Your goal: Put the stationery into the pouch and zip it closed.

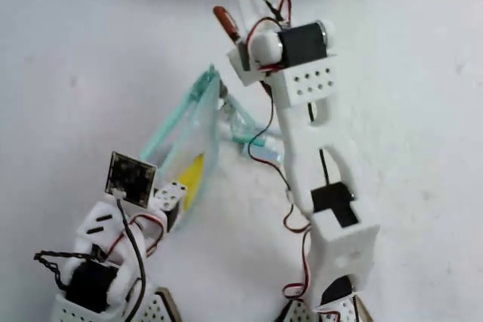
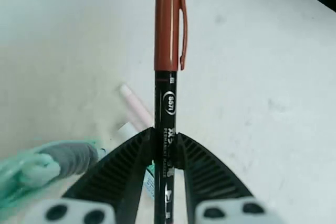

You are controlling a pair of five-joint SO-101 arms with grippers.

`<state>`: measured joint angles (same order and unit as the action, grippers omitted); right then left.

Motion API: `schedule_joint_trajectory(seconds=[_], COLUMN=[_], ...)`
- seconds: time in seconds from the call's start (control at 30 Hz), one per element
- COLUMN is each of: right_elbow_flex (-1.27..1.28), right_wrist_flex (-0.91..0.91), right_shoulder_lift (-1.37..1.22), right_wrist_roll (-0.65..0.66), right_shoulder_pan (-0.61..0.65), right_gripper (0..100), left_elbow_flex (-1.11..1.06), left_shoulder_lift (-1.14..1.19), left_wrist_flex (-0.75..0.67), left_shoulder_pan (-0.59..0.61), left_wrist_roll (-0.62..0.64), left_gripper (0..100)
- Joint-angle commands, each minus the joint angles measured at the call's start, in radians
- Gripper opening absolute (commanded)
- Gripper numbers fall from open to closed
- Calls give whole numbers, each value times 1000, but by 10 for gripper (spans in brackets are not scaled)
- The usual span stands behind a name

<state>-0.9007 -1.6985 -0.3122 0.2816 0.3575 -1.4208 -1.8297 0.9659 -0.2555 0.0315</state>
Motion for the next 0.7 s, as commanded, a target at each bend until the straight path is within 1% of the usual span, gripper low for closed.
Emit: schedule_joint_trajectory(seconds=[0.0,0.17,0.67], right_elbow_flex=[48,117,324], right_wrist_flex=[-22,-22,-21], right_shoulder_lift=[143,298,826], right_wrist_roll=[0,0,0], right_shoulder_pan=[-41,-73,-67], right_gripper=[17,17,21], left_elbow_flex=[11,9,8], left_shoulder_lift=[-2,-2,-2], left_wrist_flex=[3,3,5], left_shoulder_pan=[7,7,7], left_wrist_roll=[-5,-5,-5], left_gripper=[203,203,203])
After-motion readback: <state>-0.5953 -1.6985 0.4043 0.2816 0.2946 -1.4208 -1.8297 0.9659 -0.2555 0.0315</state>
